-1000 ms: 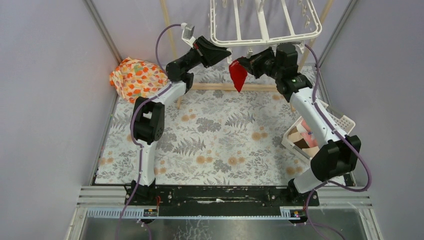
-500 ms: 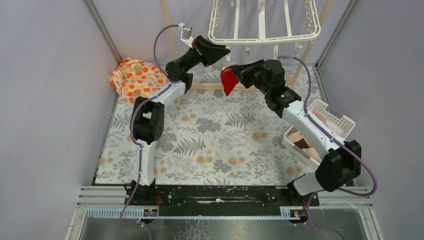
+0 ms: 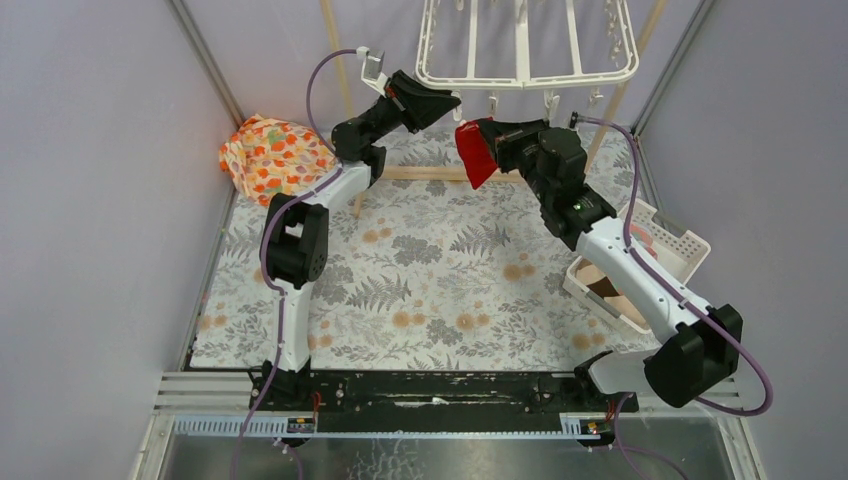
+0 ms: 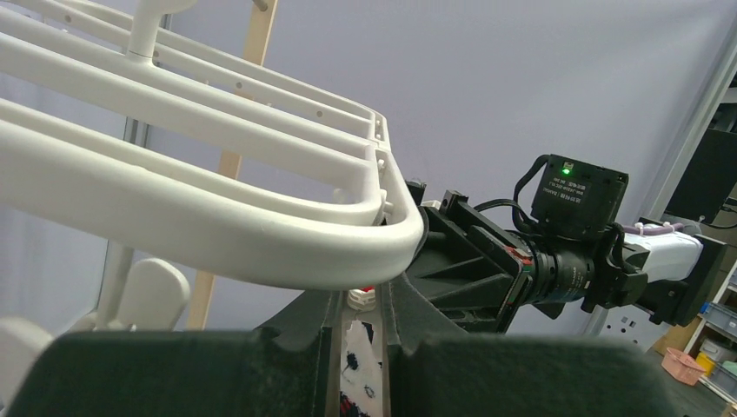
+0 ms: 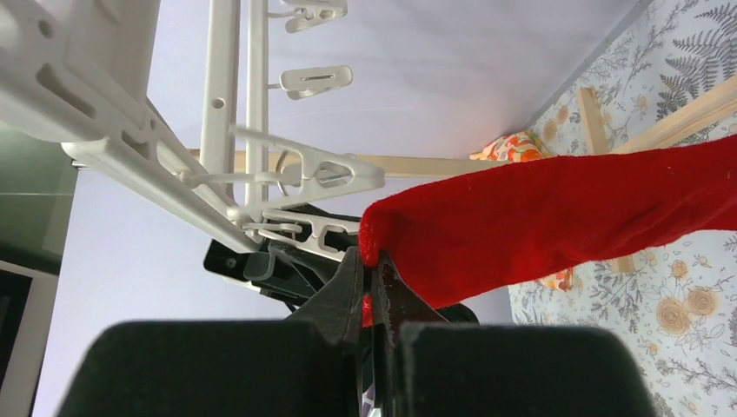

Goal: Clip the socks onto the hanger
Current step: Clamp the sock onto the hanger.

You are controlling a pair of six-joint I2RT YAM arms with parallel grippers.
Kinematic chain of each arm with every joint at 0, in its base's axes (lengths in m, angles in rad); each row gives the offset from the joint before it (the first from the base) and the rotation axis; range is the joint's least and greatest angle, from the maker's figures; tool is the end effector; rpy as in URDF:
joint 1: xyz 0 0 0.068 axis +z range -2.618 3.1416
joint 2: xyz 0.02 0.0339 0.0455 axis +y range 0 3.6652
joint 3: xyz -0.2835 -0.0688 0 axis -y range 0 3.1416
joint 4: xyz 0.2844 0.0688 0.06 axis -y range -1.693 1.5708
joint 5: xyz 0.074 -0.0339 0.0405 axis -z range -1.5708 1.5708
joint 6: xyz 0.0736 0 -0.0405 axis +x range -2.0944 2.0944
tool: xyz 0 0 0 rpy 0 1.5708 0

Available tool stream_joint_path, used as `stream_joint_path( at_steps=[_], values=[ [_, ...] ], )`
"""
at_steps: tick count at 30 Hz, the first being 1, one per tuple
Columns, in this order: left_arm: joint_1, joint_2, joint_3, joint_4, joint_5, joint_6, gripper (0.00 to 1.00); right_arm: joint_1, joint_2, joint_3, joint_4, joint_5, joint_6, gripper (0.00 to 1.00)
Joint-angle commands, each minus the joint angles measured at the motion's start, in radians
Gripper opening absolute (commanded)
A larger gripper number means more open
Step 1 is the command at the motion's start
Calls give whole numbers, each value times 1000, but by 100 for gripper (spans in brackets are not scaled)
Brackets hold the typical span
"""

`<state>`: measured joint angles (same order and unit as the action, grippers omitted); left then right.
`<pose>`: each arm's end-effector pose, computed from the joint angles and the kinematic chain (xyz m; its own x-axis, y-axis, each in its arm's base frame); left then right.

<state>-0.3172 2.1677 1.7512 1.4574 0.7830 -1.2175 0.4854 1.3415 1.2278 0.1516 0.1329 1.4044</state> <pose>0.4850 -0.2139 0.3967 -0.2416 -0.6206 -0.7460 0.9629 -0.0580 -0.2636 0.3511 0.1742 0.4225 -0.3350 0.9284 -0.1606 -0.0902 0.1380 0.9863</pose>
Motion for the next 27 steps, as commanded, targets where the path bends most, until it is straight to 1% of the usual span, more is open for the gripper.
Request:
stream_joint_path(
  at_steps=[1,27],
  values=[
    [4,-19,-4,7,-14,18,0,15,-10,3,59,74,10,0],
    [4,-42,-39,27,-5,13,0,15,71,69,74,101,-5,0]
  ],
)
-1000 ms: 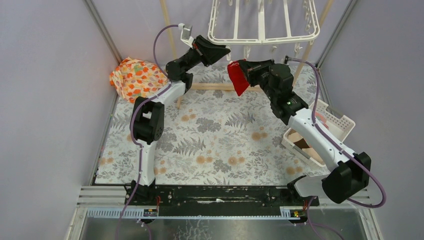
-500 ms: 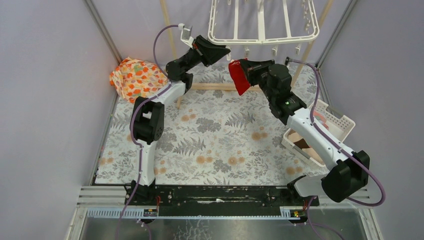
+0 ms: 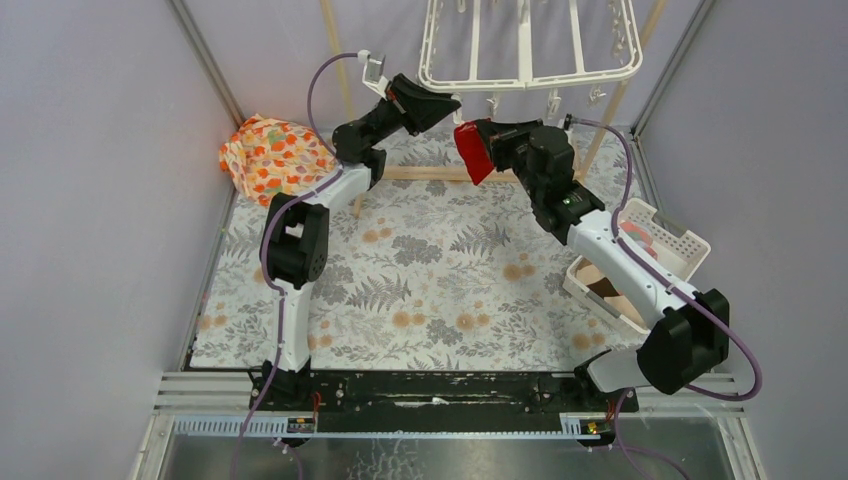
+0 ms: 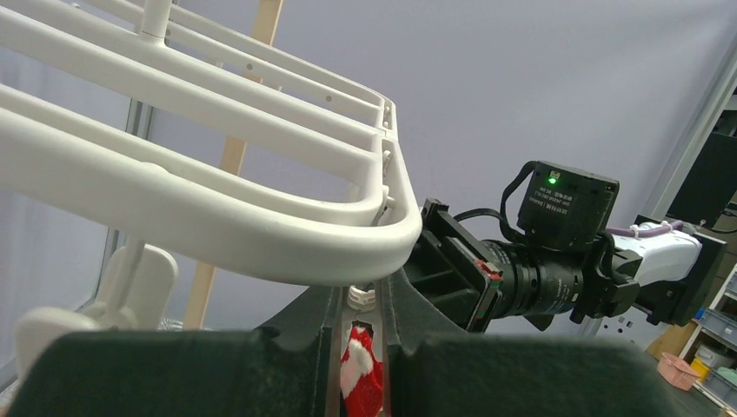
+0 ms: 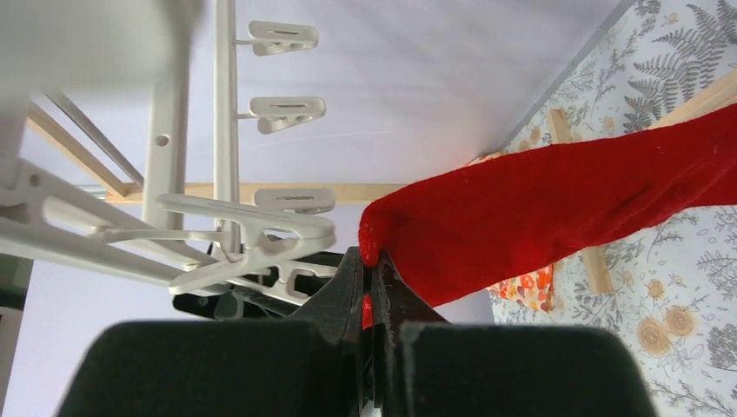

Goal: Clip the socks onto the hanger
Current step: Clamp the sock onto the hanger.

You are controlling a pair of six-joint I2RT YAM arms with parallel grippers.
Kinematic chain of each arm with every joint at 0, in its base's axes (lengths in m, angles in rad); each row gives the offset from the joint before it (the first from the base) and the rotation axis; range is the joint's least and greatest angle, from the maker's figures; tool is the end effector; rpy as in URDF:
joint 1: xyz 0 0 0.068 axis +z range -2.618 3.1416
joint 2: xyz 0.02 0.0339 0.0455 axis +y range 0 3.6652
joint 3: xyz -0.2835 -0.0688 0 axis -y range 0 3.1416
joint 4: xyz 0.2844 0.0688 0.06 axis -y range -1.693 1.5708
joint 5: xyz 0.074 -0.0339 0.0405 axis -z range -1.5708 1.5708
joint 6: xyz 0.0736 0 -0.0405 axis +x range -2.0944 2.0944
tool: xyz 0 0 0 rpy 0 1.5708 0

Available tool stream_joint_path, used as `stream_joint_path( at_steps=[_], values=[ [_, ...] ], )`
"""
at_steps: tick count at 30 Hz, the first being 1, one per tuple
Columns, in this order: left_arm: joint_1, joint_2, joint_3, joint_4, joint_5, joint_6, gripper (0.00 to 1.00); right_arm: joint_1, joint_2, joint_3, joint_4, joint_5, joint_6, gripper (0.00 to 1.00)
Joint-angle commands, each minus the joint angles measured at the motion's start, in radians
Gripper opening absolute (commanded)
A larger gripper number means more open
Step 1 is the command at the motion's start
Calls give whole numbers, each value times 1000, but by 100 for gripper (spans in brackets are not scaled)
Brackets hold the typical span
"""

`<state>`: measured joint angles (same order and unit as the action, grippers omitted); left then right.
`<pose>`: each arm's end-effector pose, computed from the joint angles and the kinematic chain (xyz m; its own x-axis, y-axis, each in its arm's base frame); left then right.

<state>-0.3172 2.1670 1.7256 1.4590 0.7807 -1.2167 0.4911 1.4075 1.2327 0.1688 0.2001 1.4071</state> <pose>0.4858 -0.2140 0.3883 -0.2571 -0.6169 -0.7438 0.9569 -0.0549 -0.2852 0.3689 0.1807 0.4020 -0.2839 0.9447 -0.1641 -0.0415 0.1589 0.9864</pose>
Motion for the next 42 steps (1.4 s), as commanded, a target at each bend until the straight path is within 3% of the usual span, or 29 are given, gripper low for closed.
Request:
stream_joint_path(
  at_steps=[1,42],
  values=[
    [5,-43,-16,24,0,15,0,10,10,67,59,33,-8,0],
    [6,-40,-67,70,-4,12,0,9,35,108,137,7,-14,0]
  ],
)
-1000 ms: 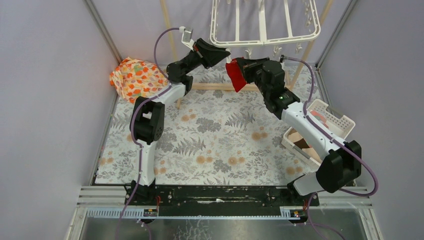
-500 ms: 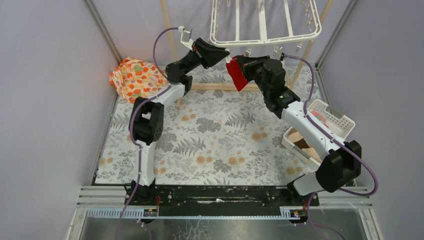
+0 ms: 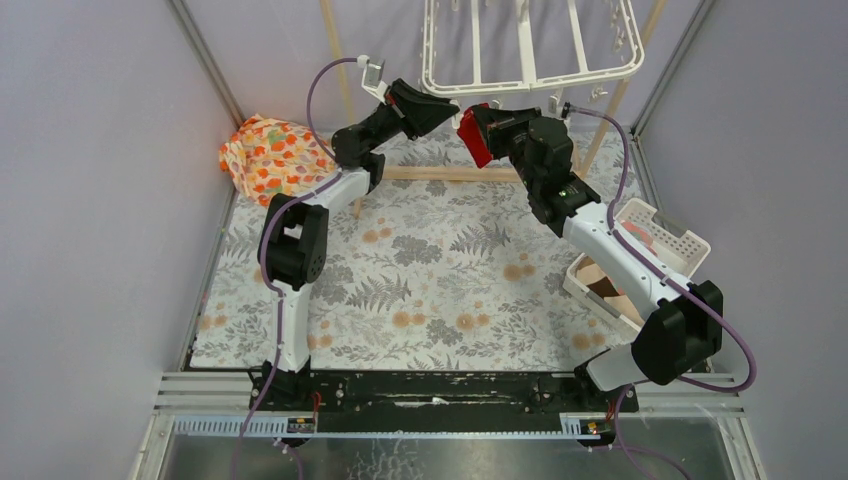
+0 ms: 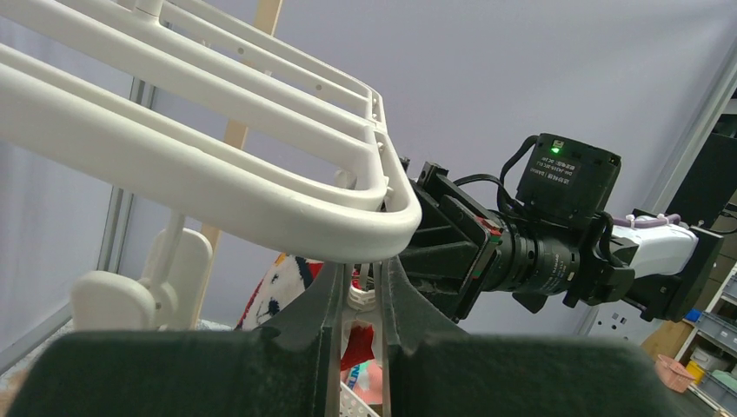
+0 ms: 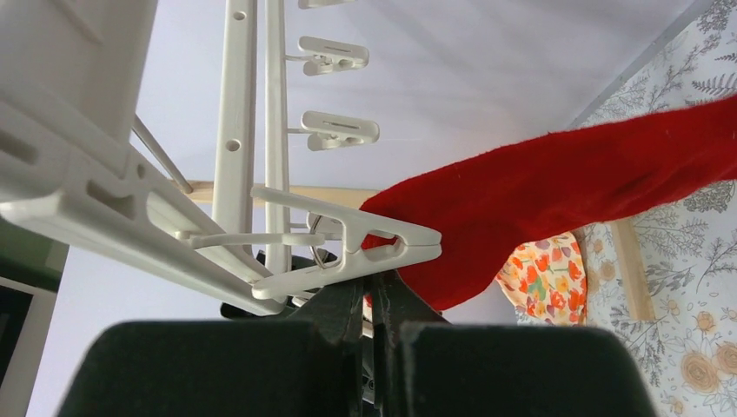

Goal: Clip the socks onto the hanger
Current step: Clamp the sock onto the hanger.

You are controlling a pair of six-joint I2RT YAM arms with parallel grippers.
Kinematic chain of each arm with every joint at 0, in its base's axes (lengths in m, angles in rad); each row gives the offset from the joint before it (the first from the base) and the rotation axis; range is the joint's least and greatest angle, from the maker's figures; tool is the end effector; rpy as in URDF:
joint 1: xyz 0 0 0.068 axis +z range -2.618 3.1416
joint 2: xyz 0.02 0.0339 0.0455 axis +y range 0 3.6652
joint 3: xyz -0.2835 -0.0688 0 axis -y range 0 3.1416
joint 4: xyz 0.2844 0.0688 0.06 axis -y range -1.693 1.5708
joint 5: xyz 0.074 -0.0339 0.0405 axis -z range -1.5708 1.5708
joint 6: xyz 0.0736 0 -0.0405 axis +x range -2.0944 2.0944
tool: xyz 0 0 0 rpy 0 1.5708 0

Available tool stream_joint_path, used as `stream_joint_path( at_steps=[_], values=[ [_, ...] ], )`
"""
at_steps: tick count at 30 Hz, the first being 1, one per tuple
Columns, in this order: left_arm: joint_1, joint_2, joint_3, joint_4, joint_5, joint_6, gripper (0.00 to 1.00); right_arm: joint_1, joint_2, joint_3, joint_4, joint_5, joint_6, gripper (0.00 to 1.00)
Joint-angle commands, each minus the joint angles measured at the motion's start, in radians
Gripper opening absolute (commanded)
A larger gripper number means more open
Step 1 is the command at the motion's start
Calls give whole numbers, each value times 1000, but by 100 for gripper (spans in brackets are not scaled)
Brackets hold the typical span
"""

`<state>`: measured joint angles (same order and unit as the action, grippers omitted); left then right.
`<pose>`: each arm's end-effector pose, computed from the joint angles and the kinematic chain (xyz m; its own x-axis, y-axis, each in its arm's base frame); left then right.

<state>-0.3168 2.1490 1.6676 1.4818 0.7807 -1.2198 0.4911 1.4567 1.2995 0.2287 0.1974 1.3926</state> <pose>0.4808 -0.2121 0.3787 -0.2719 -0.6129 -0.7419 0.9513 -0.0548 -0.3034 0.3805 0.1871 0.4203 -0.2742 0.9478 -0.1630 -0.1134 0.1365 0.9841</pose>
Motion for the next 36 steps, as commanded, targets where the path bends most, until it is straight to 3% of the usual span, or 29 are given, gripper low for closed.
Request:
stream_joint_path(
  at_steps=[1,19,22,26,32,36],
  values=[
    [6,-21,-11,45,-4,18,0,9,-16,41,76,10,-1,0],
    [5,-31,-26,22,-37,27,0,10,9,6,93,-14,49,0],
    [4,-25,-24,27,-41,16,10,10,7,5,94,-17,47,0],
    [4,-24,-28,22,-43,19,12,10,4,4,92,-20,49,0],
    [4,-24,-27,20,-41,18,30,10,-2,-5,96,-19,50,0],
    [5,-18,-25,19,-35,15,37,10,-3,-5,98,-24,55,0]
  ],
)
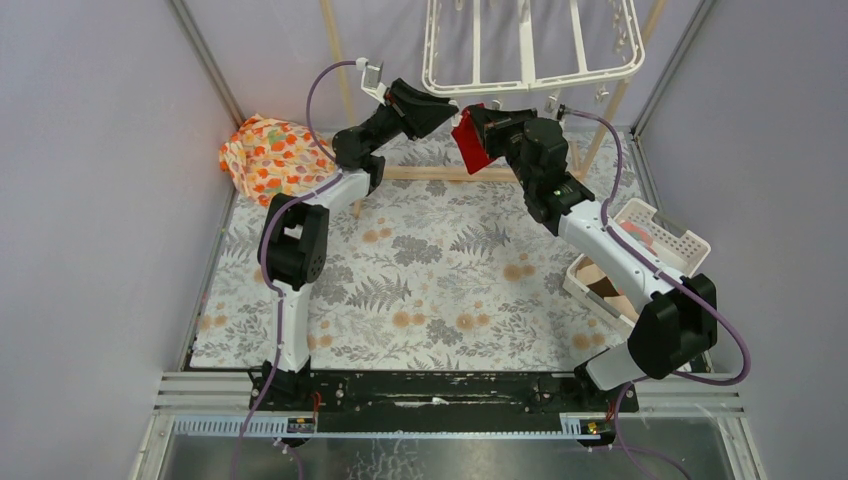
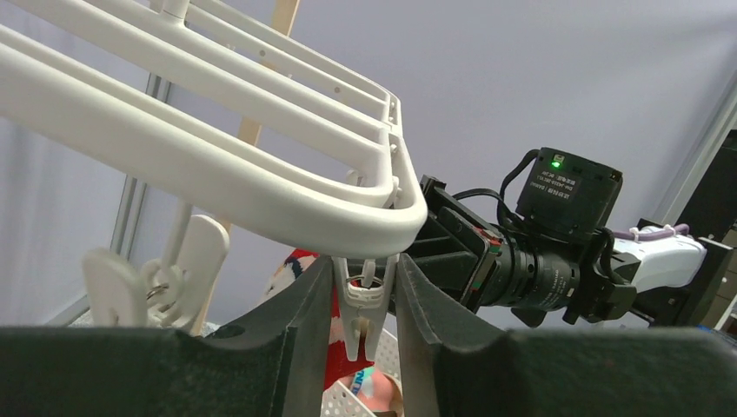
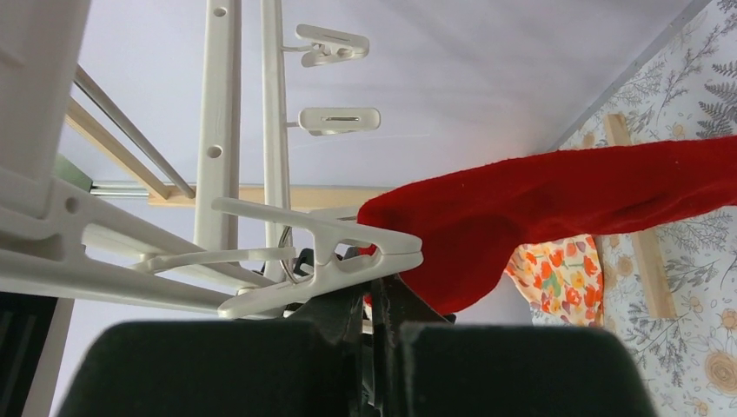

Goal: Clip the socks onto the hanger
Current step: Clamp the sock onto the hanger.

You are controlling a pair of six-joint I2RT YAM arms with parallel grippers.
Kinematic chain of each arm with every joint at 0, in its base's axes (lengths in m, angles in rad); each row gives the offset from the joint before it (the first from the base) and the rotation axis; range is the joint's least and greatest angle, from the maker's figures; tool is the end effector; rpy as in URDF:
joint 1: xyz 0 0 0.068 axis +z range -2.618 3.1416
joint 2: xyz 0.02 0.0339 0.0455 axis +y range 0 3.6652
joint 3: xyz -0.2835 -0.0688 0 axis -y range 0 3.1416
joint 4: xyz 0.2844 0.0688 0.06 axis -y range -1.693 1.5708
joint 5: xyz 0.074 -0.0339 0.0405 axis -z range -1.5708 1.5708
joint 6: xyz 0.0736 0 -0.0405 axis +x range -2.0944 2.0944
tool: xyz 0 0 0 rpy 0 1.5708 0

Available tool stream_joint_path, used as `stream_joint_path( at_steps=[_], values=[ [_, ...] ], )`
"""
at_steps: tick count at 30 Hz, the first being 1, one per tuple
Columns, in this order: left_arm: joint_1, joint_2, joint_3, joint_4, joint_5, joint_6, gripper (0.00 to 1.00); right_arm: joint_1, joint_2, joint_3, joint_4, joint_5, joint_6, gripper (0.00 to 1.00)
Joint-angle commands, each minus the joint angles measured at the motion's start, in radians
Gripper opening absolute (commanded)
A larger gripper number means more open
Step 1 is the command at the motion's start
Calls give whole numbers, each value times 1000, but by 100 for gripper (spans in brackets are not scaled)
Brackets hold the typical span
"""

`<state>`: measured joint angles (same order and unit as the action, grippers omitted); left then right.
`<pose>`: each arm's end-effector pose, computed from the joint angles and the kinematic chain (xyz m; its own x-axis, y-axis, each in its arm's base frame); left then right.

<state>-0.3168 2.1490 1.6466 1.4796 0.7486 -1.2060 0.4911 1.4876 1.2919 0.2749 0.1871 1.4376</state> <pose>0.4829 -0.2110 0.3726 -0.2702 -0.6317 -0.7266 0.9463 -0.0352 -0.3213 0.3882 0.1921 0.4111 -0.2879 0.9504 -0.1178 -0.1090 0.0897 0.9900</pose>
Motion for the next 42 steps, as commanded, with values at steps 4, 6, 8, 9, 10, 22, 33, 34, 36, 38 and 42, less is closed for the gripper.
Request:
stream_joint_path(
  at_steps=[4,6,8,9,10,22,33,34,36,38,42],
  values=[
    [5,-12,-1,23,-3,-2,50,10,-45,-15,69,-11,16,0],
    [4,-7,3,29,1,-10,56,10,-46,-16,73,-9,18,0],
    [4,0,9,35,4,-20,59,10,-43,-13,76,-10,18,0],
    [4,1,11,38,6,-23,63,10,-41,-12,79,-10,18,0],
    [4,2,11,40,8,-24,65,10,-38,-10,79,-10,19,0],
    [10,-2,15,50,20,-26,99,10,-43,-24,84,-23,21,0],
    [69,-18,18,64,20,-45,99,9,-59,-41,91,-44,28,0],
    [70,-19,19,65,22,-48,99,9,-59,-45,99,-46,30,0],
    [70,-18,22,68,25,-50,99,10,-54,-48,110,-48,36,10],
    [70,-20,25,68,29,-53,99,10,-47,-44,113,-51,40,30],
    [71,-18,28,67,34,-53,99,11,-34,-38,123,-68,42,53]
  ],
)
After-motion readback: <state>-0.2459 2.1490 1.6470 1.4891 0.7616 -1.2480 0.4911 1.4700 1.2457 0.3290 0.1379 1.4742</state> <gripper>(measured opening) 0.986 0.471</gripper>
